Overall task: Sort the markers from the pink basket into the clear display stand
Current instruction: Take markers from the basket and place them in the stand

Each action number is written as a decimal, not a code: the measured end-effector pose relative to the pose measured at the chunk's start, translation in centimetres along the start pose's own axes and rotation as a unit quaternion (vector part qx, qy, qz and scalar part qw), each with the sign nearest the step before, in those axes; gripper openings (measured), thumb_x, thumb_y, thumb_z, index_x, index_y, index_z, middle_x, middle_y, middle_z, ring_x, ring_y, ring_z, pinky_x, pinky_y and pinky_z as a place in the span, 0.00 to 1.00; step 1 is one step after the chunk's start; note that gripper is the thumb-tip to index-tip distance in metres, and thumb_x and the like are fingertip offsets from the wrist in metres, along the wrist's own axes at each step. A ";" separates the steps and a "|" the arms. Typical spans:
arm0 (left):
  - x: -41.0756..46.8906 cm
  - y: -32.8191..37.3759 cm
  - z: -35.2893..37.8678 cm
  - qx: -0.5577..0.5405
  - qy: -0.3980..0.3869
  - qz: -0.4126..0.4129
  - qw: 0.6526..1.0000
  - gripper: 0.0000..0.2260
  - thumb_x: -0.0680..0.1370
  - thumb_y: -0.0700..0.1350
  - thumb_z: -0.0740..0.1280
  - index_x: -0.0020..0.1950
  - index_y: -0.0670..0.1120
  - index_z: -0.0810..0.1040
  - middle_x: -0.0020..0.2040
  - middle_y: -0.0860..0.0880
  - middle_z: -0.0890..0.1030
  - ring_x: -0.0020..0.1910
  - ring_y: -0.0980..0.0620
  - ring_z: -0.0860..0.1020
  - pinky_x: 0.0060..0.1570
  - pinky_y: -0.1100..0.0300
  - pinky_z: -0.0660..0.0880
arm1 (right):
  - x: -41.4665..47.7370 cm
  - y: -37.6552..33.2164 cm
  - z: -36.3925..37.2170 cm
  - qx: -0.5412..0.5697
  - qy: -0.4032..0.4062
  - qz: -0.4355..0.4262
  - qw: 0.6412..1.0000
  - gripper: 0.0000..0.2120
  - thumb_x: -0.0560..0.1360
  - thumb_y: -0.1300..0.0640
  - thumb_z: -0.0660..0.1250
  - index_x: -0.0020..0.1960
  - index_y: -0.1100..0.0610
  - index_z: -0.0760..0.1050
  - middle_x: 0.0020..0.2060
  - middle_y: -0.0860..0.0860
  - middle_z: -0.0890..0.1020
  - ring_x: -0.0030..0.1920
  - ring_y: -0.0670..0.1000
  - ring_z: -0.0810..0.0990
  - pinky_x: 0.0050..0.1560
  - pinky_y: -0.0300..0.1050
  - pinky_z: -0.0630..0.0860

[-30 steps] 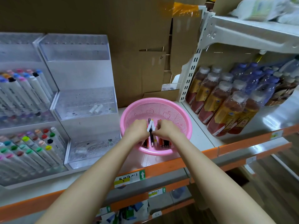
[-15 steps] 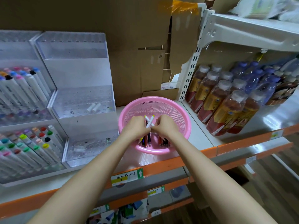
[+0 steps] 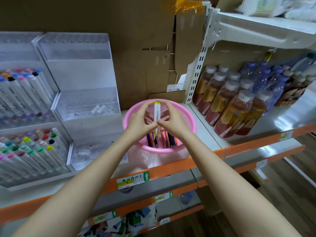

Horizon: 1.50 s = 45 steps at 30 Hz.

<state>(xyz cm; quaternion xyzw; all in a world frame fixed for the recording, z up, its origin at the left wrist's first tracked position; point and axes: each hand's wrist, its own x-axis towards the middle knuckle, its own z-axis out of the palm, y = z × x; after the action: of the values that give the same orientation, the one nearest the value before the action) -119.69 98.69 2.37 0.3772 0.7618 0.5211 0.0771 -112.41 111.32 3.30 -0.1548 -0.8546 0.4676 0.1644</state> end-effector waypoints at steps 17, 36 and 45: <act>-3.4 4.0 -3.8 0.072 0.102 0.108 0.986 0.24 0.73 0.37 0.68 0.67 0.50 0.66 0.37 0.58 0.75 0.38 0.61 0.78 0.36 0.77 0.69 | -3.5 -5.3 0.4 -0.004 0.081 -0.098 0.992 0.32 0.72 0.67 0.68 0.70 0.43 0.66 0.48 0.46 0.82 0.47 0.42 0.81 0.44 0.44 0.81; -12.7 2.2 -25.6 0.155 0.220 0.113 0.956 0.25 0.72 0.35 0.68 0.67 0.49 0.67 0.34 0.55 0.73 0.33 0.58 0.76 0.37 0.62 0.75 | -3.7 -21.1 16.6 0.017 0.042 -0.206 0.978 0.31 0.72 0.66 0.69 0.69 0.44 0.68 0.41 0.54 0.80 0.33 0.51 0.83 0.42 0.54 0.81; -14.6 0.0 -35.0 0.172 0.256 0.105 0.945 0.24 0.72 0.36 0.68 0.66 0.48 0.68 0.36 0.50 0.75 0.35 0.57 0.76 0.37 0.72 0.69 | -2.6 -26.8 24.2 0.019 0.035 -0.232 0.972 0.31 0.72 0.69 0.68 0.70 0.46 0.67 0.39 0.54 0.78 0.36 0.53 0.80 0.43 0.56 0.81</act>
<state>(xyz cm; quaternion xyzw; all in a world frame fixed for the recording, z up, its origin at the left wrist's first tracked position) -127.32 63.40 13.93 0.3161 0.7902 0.4662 -0.2415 -123.36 78.35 13.46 0.0344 -0.8517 0.4273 0.3015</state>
